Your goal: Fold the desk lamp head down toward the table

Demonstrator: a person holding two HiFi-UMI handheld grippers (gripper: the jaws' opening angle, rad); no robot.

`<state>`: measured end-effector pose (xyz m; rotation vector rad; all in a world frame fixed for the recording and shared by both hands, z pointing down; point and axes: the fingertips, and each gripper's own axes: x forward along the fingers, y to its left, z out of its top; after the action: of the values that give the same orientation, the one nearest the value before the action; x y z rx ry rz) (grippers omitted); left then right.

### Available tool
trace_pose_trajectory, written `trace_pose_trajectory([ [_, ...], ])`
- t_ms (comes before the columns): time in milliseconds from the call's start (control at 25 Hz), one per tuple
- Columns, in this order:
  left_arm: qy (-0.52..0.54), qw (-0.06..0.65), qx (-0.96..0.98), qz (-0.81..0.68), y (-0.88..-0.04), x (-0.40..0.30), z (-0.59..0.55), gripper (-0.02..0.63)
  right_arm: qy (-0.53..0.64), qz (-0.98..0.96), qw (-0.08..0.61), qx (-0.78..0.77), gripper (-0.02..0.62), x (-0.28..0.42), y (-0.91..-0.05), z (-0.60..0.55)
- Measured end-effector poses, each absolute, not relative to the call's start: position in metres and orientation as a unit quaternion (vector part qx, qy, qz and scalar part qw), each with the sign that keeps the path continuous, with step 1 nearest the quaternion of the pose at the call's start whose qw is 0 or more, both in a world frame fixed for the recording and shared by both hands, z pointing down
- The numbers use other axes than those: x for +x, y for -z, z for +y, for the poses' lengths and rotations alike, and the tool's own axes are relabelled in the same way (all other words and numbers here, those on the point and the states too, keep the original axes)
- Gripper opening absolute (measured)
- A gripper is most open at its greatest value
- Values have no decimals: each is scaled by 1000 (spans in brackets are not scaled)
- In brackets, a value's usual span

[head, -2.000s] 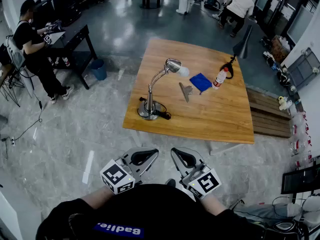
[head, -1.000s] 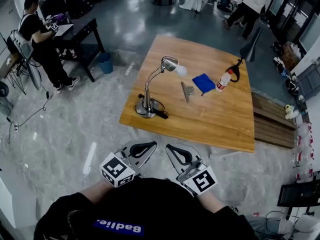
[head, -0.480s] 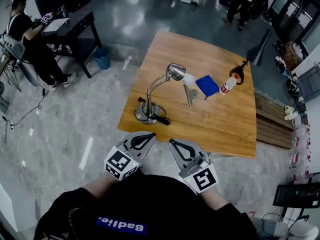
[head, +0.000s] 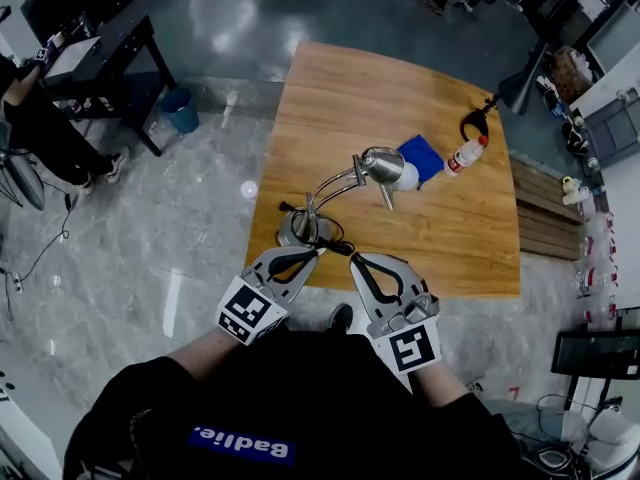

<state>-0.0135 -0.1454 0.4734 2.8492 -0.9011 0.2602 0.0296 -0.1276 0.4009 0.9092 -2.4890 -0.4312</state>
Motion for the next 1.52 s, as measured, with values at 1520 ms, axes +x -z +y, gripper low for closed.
trace_pose_trajectory([
  [1520,-174,96,920,-337,-577,-8,-247,158,547,-599,529,249,138,10,-408,-236],
])
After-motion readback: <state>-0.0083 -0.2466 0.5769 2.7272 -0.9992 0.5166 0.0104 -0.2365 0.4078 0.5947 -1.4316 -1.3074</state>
